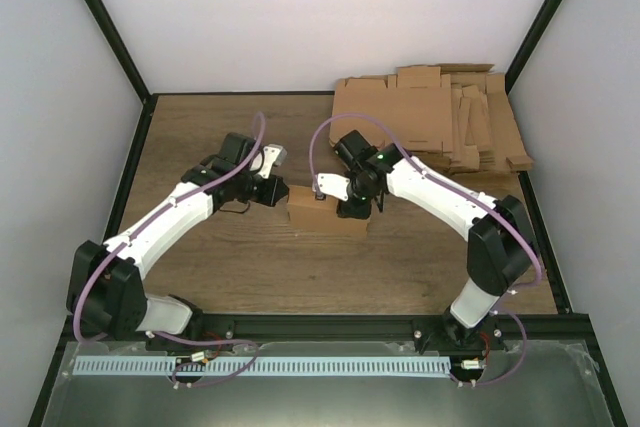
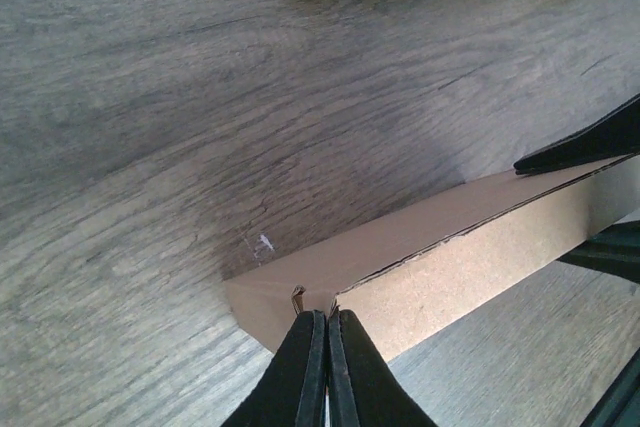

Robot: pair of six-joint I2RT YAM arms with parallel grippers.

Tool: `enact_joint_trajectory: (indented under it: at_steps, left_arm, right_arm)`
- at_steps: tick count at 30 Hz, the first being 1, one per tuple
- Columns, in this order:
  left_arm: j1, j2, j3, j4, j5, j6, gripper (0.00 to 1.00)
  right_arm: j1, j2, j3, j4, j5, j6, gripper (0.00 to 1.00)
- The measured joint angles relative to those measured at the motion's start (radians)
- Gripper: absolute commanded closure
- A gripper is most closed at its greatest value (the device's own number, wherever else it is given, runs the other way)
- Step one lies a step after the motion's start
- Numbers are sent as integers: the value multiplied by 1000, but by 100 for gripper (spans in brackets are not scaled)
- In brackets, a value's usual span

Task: Fold the paper box

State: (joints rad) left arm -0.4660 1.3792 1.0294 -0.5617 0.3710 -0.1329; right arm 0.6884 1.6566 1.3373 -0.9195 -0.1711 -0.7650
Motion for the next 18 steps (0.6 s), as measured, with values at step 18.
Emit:
enact_joint_trajectory:
  at_steps: [18]
  left_arm:
    - [-14,-36,-57,68,-20,-174,96]
  right_arm:
    - [0,22,101,-22,0,51,39]
